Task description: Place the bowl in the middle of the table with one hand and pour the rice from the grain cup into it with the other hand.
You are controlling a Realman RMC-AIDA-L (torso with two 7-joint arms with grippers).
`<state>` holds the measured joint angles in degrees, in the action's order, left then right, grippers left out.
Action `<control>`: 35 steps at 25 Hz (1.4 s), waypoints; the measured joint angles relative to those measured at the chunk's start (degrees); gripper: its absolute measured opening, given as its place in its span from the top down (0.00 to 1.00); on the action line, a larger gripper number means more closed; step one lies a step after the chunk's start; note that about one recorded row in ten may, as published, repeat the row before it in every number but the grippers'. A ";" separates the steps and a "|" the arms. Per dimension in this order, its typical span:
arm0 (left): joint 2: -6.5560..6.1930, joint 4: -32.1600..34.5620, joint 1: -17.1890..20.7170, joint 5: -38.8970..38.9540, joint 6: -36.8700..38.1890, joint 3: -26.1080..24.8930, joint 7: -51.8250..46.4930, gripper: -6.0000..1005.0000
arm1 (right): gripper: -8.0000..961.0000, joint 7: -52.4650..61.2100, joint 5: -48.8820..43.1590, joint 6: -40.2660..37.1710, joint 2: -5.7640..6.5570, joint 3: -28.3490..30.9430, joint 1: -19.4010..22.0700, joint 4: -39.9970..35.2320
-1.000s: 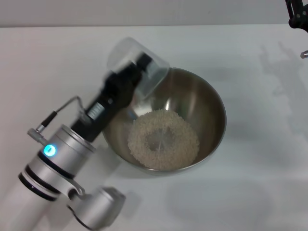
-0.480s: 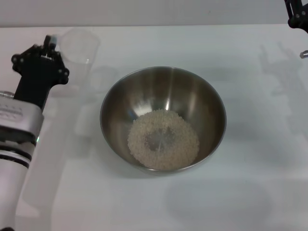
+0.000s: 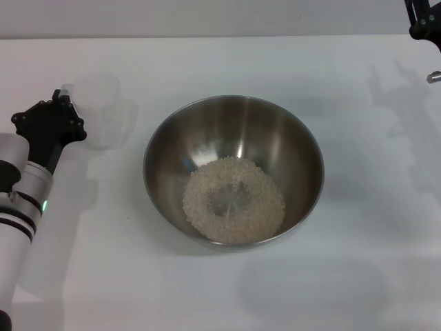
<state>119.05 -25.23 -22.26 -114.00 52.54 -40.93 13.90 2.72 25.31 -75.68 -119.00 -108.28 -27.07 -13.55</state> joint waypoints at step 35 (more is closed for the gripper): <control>-0.56 2.12 4.70 -6.16 3.11 0.32 -15.40 0.46 | 0.51 0.00 0.00 0.30 -0.09 0.19 0.30 0.21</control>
<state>118.50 -23.11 -17.57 -120.17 55.65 -40.60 -1.50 2.72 25.31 -75.38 -119.09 -108.09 -26.77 -13.33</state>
